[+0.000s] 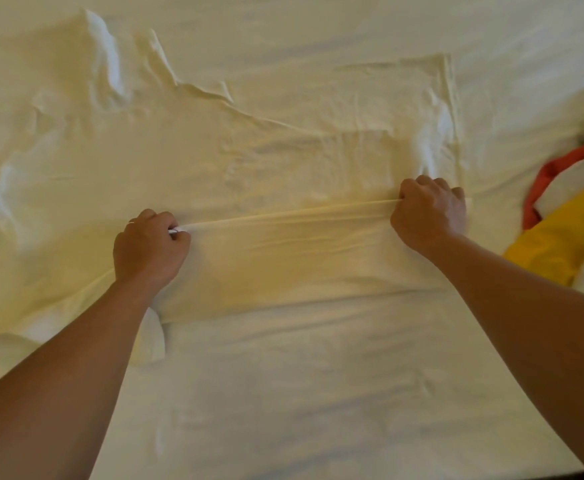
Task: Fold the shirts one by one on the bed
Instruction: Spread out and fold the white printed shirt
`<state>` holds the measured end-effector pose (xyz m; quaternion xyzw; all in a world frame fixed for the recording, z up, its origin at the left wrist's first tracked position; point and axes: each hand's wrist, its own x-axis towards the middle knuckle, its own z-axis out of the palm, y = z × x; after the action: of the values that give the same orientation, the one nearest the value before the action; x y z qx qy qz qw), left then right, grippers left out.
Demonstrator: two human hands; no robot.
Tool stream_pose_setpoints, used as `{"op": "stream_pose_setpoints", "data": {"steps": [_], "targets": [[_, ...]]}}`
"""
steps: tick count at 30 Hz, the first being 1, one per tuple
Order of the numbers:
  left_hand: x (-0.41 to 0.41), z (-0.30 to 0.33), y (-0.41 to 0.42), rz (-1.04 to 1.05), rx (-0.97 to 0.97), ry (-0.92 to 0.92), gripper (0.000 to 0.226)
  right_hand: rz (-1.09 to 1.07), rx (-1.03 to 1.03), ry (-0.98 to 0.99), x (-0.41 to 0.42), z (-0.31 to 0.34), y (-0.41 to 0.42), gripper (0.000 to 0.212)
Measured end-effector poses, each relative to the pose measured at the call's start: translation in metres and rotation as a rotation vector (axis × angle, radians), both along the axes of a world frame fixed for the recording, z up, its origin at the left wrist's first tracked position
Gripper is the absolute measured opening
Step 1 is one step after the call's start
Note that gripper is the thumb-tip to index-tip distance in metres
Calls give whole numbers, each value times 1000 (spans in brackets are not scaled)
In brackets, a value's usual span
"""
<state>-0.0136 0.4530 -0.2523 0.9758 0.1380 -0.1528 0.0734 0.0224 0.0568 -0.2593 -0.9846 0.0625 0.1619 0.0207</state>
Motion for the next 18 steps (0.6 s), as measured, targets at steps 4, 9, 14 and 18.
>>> {"op": "stream_pose_setpoints", "data": {"steps": [4,9,14,18], "targets": [[-6,-5,-7,-19,98,-112,12,-37,-47,-38,-6,-6,4,23],[-35,-3,-44,-63,78,-312,42,-84,125,-293,-35,-6,14,34],[-80,-30,-83,-230,-6,-23,74,145,196,-106,-92,-22,45,53],[-85,-41,-80,-244,3,55,80,241,98,2,-97,-39,10,67]]}}
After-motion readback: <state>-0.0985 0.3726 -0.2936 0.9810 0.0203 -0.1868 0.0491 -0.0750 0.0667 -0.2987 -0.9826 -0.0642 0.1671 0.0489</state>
